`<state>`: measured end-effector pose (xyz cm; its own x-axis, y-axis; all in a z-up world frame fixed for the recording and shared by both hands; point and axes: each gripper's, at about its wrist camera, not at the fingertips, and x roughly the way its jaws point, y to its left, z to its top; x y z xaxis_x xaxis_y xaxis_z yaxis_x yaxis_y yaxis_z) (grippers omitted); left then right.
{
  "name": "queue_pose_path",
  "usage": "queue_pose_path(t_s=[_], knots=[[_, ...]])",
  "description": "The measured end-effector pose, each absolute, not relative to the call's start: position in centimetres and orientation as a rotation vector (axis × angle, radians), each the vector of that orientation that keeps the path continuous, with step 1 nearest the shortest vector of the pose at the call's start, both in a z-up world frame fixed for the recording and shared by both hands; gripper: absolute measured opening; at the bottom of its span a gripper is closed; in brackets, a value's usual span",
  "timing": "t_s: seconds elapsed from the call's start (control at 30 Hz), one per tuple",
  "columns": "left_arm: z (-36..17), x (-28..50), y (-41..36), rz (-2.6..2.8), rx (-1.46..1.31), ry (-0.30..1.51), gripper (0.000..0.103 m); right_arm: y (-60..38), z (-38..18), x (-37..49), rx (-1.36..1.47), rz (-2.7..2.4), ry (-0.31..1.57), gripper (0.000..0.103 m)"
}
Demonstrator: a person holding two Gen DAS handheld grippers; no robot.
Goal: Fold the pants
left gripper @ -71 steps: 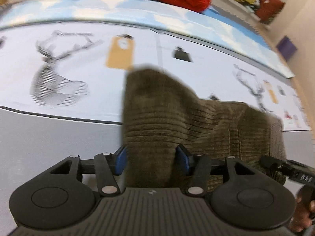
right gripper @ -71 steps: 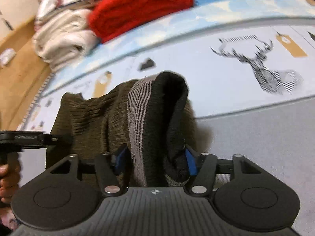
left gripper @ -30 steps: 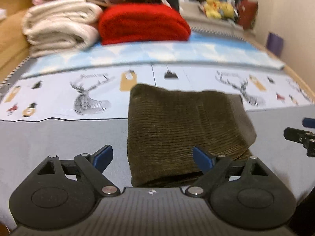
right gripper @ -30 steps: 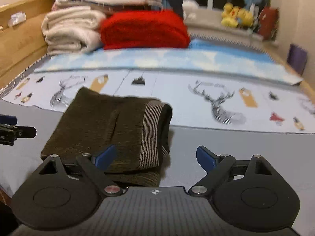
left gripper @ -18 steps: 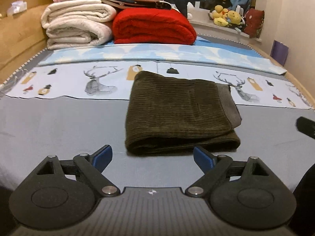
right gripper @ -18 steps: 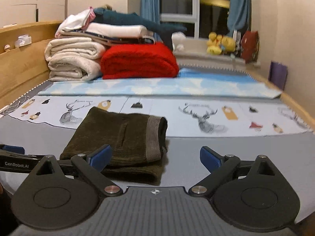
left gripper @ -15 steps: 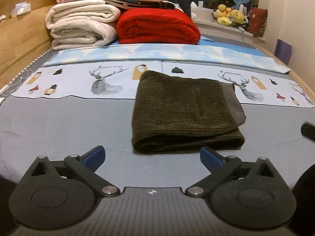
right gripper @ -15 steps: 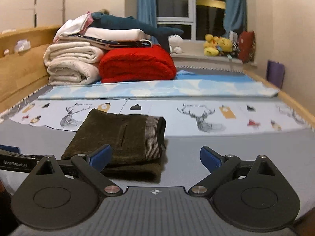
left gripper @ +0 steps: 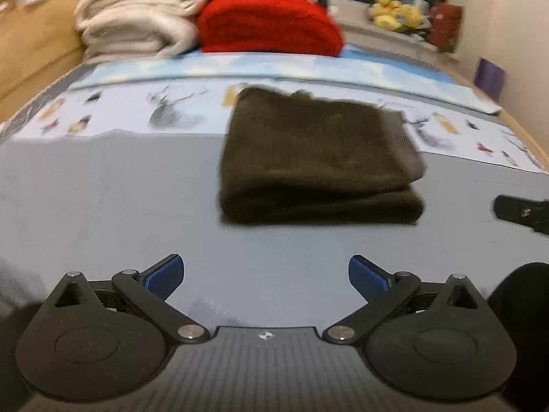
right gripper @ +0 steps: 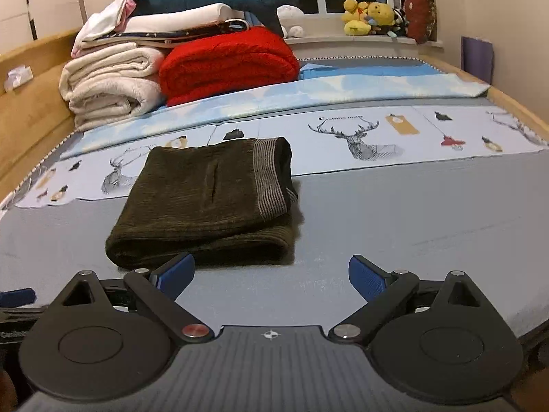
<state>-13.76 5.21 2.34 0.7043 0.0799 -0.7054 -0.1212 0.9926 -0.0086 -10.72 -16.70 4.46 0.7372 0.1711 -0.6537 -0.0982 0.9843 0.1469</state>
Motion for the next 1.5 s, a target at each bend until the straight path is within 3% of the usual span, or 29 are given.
queue_pose_path(t_s=[0.1, 1.5], knots=[[2.6, -13.8, 4.2, 0.109, -0.001, 0.724, 0.102, -16.8, 4.6, -10.7, 0.090, 0.154, 0.726, 0.097], [2.0, -13.1, 5.2, 0.124, -0.053, 0.739, 0.102, -15.6, 3.6, -10.7, -0.011, 0.177, 0.745, 0.097]])
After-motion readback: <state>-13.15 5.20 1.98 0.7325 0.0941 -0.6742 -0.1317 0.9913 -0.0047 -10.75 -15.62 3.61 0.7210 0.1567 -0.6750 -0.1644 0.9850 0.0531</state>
